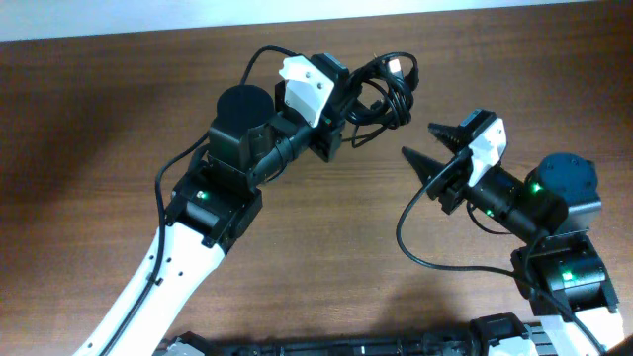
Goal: Untangle cables
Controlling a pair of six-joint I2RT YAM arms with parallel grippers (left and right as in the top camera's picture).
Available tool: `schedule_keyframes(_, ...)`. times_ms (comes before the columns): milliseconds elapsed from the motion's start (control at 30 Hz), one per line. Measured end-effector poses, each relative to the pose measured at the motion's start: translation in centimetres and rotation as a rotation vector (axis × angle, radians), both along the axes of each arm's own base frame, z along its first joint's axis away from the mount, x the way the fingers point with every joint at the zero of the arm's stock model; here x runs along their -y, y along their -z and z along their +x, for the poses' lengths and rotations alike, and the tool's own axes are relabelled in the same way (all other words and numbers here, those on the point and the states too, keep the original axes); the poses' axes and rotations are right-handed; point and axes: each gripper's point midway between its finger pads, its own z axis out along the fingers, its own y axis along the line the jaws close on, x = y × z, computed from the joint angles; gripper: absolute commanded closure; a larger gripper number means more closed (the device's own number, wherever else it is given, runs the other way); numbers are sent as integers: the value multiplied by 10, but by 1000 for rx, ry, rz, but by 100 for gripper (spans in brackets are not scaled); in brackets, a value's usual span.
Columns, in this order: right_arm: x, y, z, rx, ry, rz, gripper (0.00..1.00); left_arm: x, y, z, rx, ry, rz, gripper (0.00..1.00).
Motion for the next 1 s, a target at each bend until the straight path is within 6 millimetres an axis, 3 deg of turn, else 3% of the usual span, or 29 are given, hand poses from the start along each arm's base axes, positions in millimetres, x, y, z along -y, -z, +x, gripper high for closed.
schedule_keyframes(300, 3, -29, 6, 158, 18, -16, 56, 7, -7, -7, 15, 56, -25, 100)
schedule_keyframes(433, 2, -30, 6, 163, 16, -19, 88, 14, -13, -16, 21, 121, -51, 100)
schedule_keyframes(467, 2, -29, 6, 163, 12, -20, 91, 14, -13, -17, 20, 129, -54, 100)
schedule_keyframes(1000, -4, -26, 0, 132, -32, 4, 96, 26, -18, -28, 33, 163, -68, 100)
